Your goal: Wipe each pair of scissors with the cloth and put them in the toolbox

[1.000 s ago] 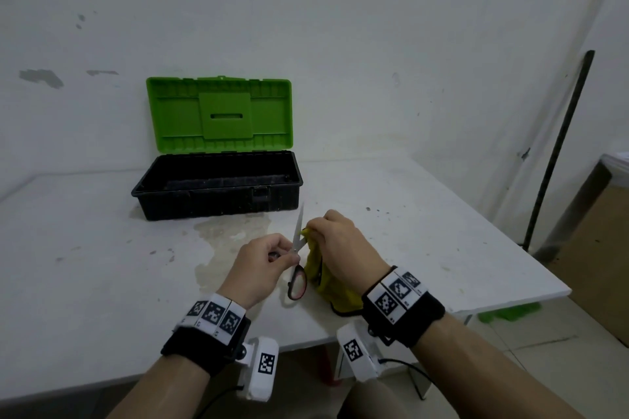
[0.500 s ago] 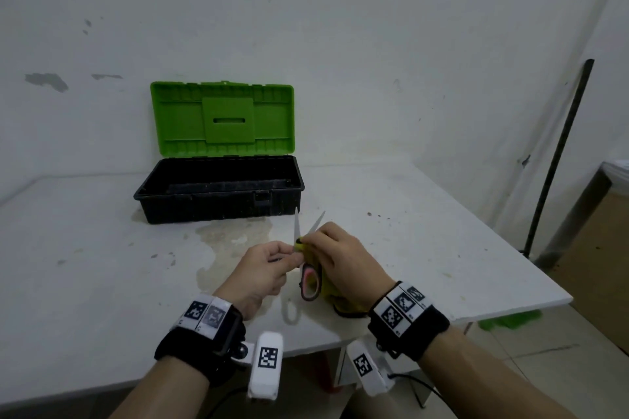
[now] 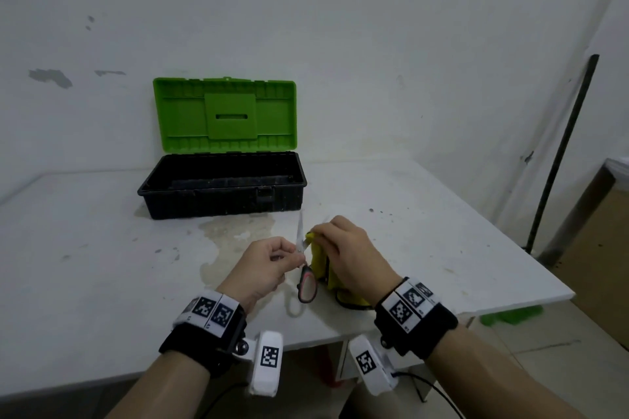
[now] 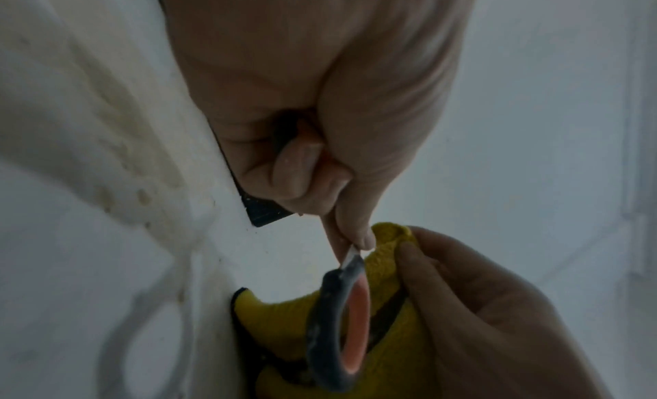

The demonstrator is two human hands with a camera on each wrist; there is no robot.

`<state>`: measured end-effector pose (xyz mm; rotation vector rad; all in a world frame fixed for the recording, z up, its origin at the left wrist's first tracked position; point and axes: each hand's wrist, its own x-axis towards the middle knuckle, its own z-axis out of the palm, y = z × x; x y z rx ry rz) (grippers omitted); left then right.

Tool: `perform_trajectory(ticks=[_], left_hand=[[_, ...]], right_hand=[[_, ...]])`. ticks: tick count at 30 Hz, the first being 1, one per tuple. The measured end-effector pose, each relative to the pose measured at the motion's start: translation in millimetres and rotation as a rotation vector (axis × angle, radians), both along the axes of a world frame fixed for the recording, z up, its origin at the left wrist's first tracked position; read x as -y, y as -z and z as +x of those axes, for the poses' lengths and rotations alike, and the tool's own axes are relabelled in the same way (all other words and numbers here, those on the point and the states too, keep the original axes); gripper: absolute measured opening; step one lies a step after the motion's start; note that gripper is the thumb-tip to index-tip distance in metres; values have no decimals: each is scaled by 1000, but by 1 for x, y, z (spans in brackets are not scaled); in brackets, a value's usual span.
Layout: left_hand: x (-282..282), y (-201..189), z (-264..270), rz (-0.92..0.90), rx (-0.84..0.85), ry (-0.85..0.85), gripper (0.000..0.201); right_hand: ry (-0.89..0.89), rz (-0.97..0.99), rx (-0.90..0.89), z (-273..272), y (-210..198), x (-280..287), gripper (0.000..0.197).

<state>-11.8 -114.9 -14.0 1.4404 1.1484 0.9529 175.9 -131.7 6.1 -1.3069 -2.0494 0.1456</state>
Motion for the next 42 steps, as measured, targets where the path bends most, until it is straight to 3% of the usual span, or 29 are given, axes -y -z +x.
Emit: perform_trajectory(ticks=[3, 5, 12, 21, 25, 31, 34, 40, 42], left_hand=[[2, -1, 0, 189, -258, 14, 10], [2, -1, -1, 260, -340, 28, 8], [1, 5, -5, 228, -381, 22, 8], [-1, 3, -5, -78, -69, 2, 14], [-3, 0, -7, -54, -37, -17, 15], [-3, -3, -5, 18, 129, -191, 19], [-2, -5, -1, -10, 282, -268, 27], [3, -12, 11, -183, 669, -232, 11], [2, -13, 12, -219, 708, -244, 12]], right_hand=[[74, -82, 158, -1, -1, -6, 19], [98, -110, 209, 0, -4, -9, 18], [291, -178, 151, 15, -16, -14, 25], [138, -103, -57, 4, -15, -4, 21], [70, -116, -12, -3, -10, -2, 21], [74, -106, -2, -6, -11, -1, 20], [81, -88, -31, -8, -11, -1, 18], [73, -67, -36, -11, -11, 0, 18], [69, -74, -23, -12, -10, 1, 18]])
